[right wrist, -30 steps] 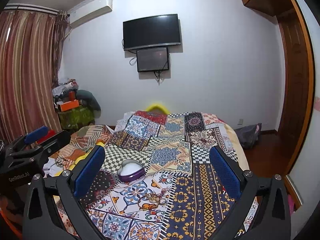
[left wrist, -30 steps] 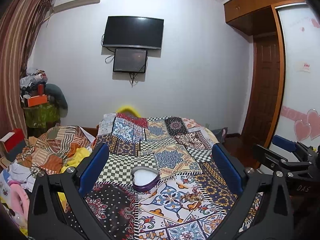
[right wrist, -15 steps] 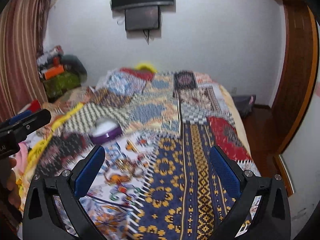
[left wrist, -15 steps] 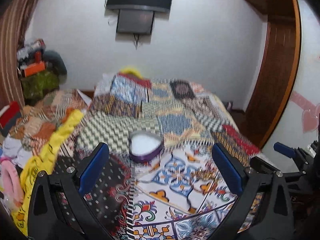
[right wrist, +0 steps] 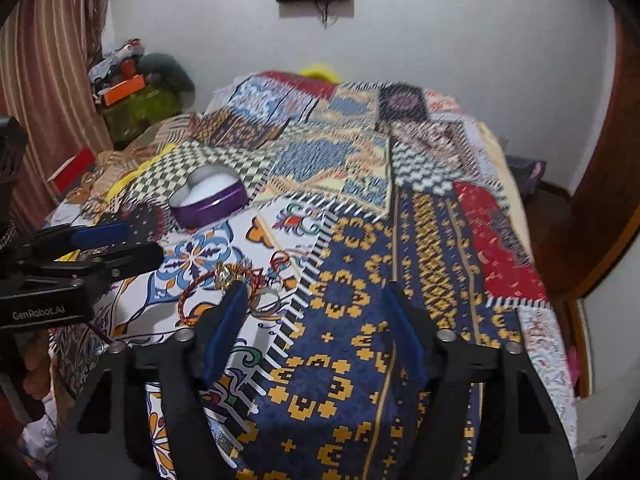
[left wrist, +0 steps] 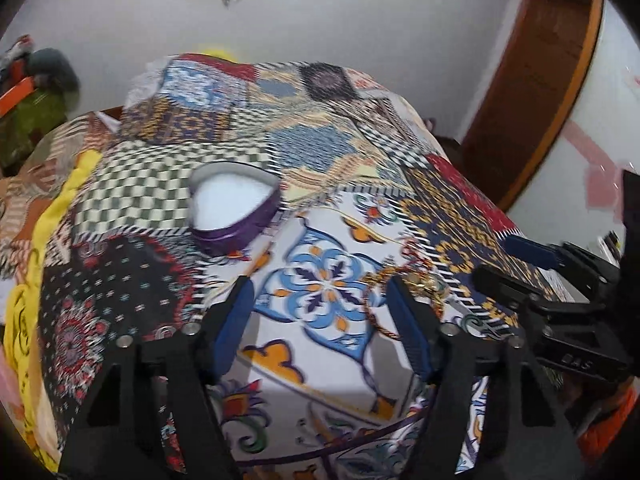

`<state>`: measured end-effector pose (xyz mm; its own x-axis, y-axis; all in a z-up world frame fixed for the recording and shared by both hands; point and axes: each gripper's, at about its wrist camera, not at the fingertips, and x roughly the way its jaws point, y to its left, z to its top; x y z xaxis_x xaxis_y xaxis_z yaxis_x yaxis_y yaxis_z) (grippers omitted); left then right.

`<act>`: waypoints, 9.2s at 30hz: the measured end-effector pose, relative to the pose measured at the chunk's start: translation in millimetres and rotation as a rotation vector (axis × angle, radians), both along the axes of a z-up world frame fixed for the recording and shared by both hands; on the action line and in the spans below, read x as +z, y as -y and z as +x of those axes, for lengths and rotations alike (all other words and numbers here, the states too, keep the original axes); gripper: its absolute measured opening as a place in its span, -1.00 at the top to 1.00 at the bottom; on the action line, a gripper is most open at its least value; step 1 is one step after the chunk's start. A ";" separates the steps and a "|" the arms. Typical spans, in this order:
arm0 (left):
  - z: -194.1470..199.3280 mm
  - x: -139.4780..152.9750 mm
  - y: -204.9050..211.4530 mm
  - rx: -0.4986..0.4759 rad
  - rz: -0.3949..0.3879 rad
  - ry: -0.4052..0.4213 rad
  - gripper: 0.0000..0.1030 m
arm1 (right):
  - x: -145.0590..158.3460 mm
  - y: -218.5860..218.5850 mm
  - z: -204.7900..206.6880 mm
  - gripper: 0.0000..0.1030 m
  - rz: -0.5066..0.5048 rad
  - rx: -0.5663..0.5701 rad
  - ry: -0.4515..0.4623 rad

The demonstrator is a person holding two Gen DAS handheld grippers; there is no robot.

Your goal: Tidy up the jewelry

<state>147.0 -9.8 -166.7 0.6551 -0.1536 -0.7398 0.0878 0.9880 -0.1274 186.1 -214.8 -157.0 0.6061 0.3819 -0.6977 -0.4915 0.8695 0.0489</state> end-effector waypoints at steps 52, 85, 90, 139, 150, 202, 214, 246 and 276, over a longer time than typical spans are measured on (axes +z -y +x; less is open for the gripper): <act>16.6 -12.9 23.5 -0.188 -0.103 -0.036 1.00 | -17.0 -22.1 17.3 0.33 -0.064 0.198 -0.189; 40.8 -19.0 33.9 -0.212 -0.125 -0.108 0.46 | -14.9 -16.2 20.3 0.61 -0.082 0.196 -0.157; 50.8 -21.9 34.7 -0.201 -0.155 -0.131 0.46 | -13.9 -12.0 17.9 0.61 -0.077 0.201 -0.152; 66.7 -29.2 35.8 -0.160 -0.183 -0.158 0.50 | -2.7 -6.6 23.0 0.65 -0.035 0.176 -0.110; 54.5 -21.9 37.1 -0.153 -0.126 -0.106 0.79 | 6.2 -5.9 19.7 0.65 -0.017 0.167 -0.095; 99.6 -6.1 -93.5 0.050 -0.088 -0.034 0.79 | 17.9 -160.0 109.4 0.65 -0.078 0.276 -0.144; 117.5 -30.1 -89.5 0.023 -0.076 -0.096 0.79 | -14.5 -174.9 130.8 0.65 -0.101 0.275 -0.297; 79.0 7.7 -96.2 0.059 -0.048 -0.050 0.56 | 10.6 -152.5 108.2 0.42 -0.117 0.237 -0.220; 19.0 17.2 -7.1 -0.095 -0.039 -0.077 0.28 | 26.4 -7.1 33.1 0.30 -0.072 0.122 -0.140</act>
<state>166.1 -2.7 -149.4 0.5773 -0.2421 -0.7798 0.1697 0.9698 -0.1754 219.2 -207.6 -130.6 0.4532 0.3927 -0.8002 -0.5862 0.8076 0.0644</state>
